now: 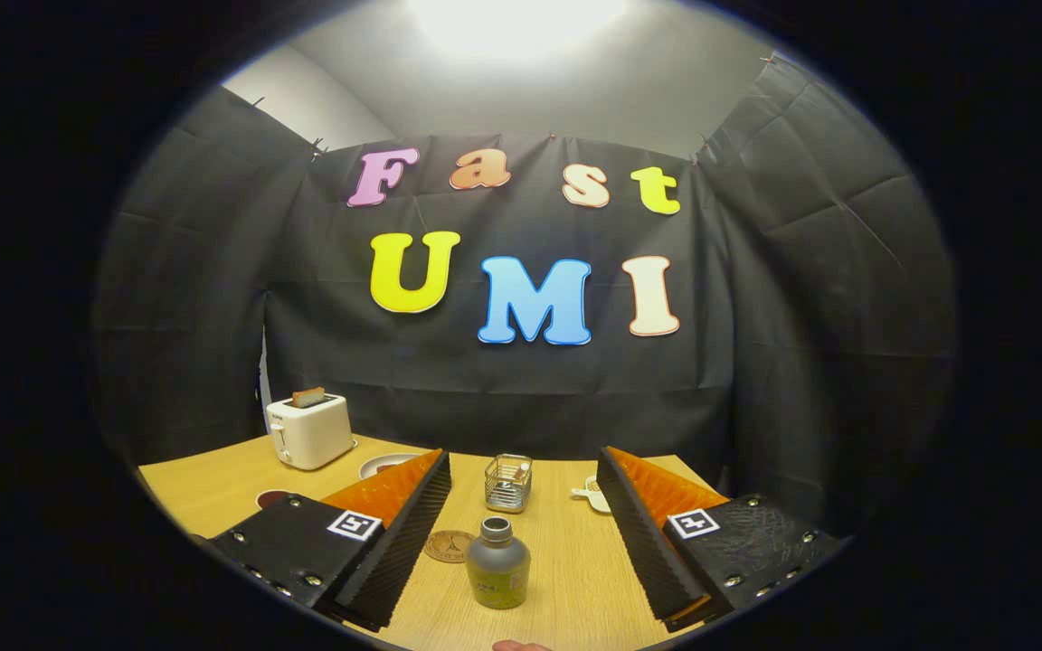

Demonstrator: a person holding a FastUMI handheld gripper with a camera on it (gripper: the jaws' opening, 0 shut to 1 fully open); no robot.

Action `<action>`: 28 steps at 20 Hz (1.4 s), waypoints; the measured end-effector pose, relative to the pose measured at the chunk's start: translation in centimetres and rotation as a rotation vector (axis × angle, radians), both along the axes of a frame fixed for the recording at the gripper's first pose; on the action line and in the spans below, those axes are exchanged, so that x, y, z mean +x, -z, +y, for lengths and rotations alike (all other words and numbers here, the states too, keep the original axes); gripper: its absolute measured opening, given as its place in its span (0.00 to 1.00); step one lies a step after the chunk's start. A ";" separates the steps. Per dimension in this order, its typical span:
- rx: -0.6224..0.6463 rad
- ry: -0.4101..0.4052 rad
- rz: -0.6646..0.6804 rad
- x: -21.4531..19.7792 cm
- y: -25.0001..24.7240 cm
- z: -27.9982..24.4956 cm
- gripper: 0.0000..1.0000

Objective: Take the bottle from table, then pour the juice into the cup, finally place the bottle on the coaster

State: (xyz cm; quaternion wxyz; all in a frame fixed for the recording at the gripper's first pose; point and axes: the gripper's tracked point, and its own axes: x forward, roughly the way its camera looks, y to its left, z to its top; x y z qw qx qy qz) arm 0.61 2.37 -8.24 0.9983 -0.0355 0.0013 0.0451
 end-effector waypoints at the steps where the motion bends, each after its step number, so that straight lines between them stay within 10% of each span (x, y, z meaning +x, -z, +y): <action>1: -0.006 -0.003 0.003 0.3 1.1 0.1 0.99; 22: -0.015 -0.024 0.097 7.6 17.2 2.1 0.99; 28: -0.019 0.029 0.206 7.4 16.8 2.0 0.79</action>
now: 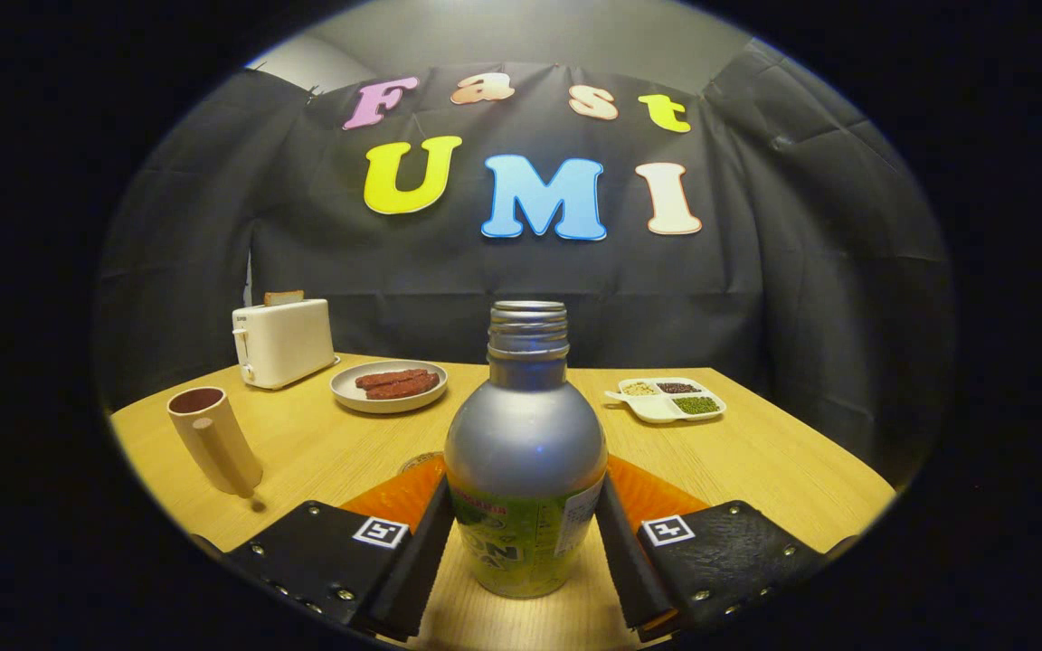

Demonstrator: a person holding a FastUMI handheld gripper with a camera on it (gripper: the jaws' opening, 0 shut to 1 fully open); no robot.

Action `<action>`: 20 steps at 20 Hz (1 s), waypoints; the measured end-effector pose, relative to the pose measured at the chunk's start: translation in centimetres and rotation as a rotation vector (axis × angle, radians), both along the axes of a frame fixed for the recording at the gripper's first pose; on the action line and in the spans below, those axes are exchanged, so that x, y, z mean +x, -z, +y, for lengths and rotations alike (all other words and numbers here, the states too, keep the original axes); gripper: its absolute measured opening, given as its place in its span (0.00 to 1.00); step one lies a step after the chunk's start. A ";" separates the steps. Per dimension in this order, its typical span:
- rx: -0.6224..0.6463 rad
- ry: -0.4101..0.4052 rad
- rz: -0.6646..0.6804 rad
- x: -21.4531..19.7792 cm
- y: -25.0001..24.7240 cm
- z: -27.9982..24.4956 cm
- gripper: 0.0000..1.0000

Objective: Take the bottle from table, then pour the juice into the cup, finally place the bottle on the coaster

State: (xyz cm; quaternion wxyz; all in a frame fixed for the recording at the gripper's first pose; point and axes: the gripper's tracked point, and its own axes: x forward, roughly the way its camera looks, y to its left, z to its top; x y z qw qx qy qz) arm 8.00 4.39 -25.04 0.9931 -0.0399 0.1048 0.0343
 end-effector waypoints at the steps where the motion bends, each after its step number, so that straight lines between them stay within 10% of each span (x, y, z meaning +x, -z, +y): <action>1: -0.015 0.007 0.004 0.0 -0.7 0.0 0.79; 20: -0.476 -0.046 0.029 1.2 -10.4 4.5 0.79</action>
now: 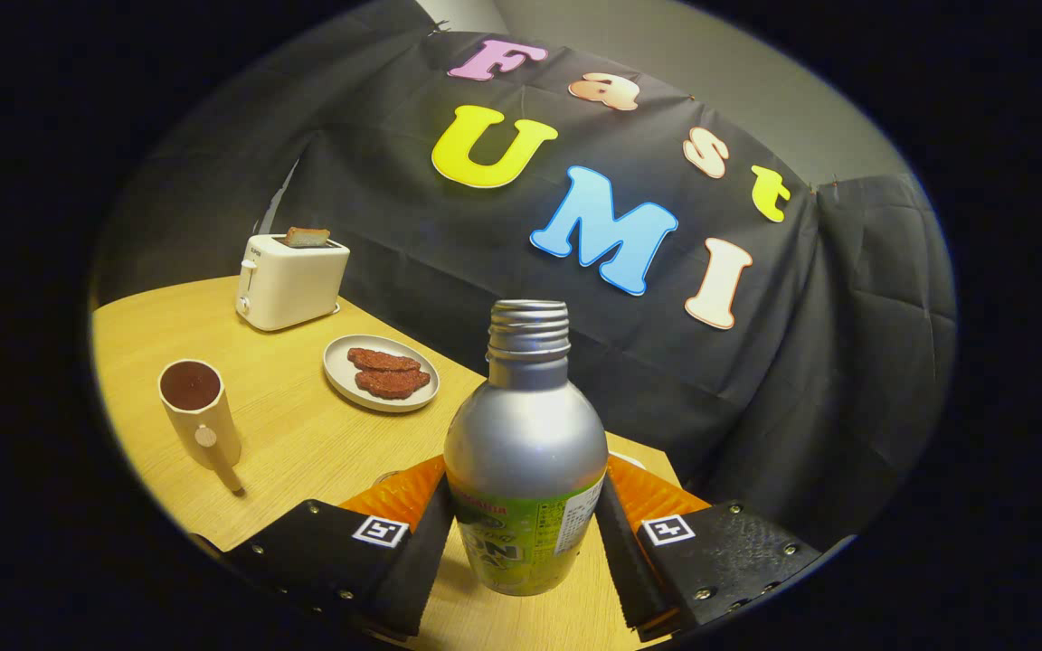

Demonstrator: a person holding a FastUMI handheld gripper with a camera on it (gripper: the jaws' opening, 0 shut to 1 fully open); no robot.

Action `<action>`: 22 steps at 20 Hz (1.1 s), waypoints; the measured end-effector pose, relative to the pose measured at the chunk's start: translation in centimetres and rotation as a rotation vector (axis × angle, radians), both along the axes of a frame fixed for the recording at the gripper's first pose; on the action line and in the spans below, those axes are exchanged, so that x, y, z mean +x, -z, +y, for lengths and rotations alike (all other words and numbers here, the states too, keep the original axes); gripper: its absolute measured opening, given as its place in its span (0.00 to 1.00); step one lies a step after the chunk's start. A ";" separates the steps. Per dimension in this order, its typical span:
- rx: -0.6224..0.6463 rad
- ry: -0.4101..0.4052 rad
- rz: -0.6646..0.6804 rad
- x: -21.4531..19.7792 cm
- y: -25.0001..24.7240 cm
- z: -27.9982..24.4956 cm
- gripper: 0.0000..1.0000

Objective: Take the bottle from table, then pour the juice into the cup, finally place the bottle on the coaster

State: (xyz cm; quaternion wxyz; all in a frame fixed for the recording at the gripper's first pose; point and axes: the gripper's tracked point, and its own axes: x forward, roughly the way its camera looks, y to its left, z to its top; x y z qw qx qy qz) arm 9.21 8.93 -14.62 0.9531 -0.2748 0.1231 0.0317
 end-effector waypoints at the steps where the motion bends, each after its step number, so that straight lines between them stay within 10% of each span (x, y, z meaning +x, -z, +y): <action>1: -0.025 -0.004 -0.001 -0.2 -0.1 0.7 0.79; 22: -0.495 -0.264 0.004 -0.6 3.7 9.0 0.77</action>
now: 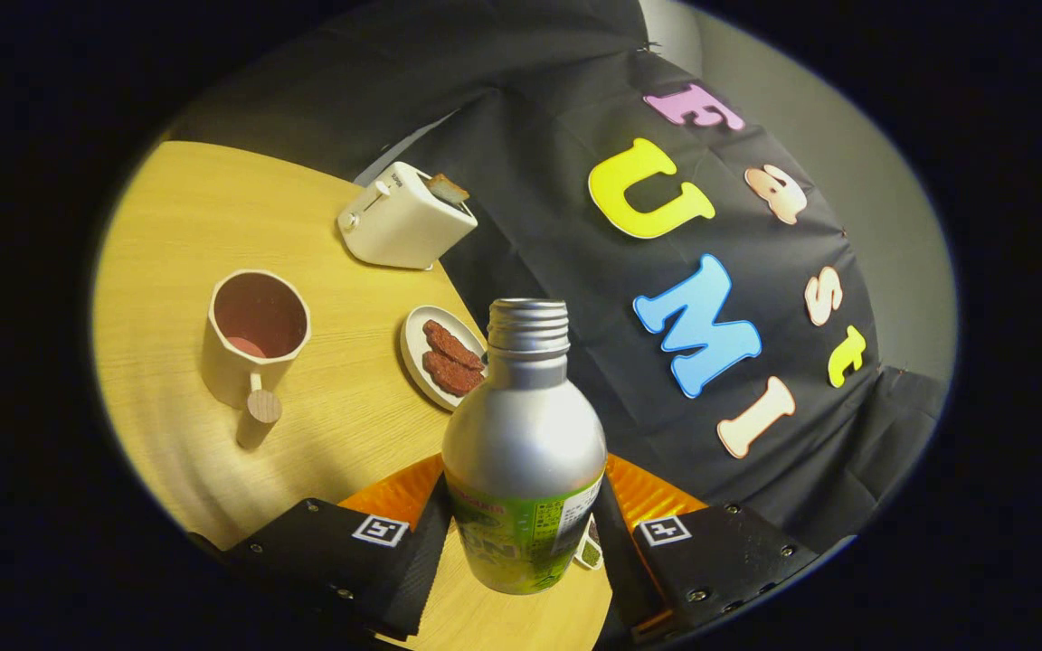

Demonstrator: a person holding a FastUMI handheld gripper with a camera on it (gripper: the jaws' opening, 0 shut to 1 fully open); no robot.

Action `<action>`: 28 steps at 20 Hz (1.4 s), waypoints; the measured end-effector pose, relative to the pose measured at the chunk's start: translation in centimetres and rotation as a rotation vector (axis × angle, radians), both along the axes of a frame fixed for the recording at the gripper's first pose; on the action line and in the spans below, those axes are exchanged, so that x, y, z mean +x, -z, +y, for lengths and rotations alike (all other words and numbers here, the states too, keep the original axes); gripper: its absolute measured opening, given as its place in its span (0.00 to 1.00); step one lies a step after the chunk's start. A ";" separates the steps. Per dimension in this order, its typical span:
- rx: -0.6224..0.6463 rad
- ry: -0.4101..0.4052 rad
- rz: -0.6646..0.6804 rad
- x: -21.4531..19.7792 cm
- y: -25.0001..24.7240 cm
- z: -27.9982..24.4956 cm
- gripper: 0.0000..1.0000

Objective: Take the bottle from table, then pour the juice into the cup, finally place the bottle on the coaster

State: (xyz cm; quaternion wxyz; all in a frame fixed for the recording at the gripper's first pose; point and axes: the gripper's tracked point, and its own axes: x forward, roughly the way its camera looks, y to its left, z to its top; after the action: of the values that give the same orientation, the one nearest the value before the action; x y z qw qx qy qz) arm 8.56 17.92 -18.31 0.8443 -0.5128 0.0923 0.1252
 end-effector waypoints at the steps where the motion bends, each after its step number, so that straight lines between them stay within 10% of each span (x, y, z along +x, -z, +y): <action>1: -0.022 -0.011 0.001 -0.2 0.2 0.2 0.77; 28: -0.525 -0.262 -0.030 1.0 2.8 4.7 0.78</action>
State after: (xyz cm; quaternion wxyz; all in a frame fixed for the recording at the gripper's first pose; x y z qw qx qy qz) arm 9.56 22.67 -21.12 0.6607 -0.7230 0.0419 0.1976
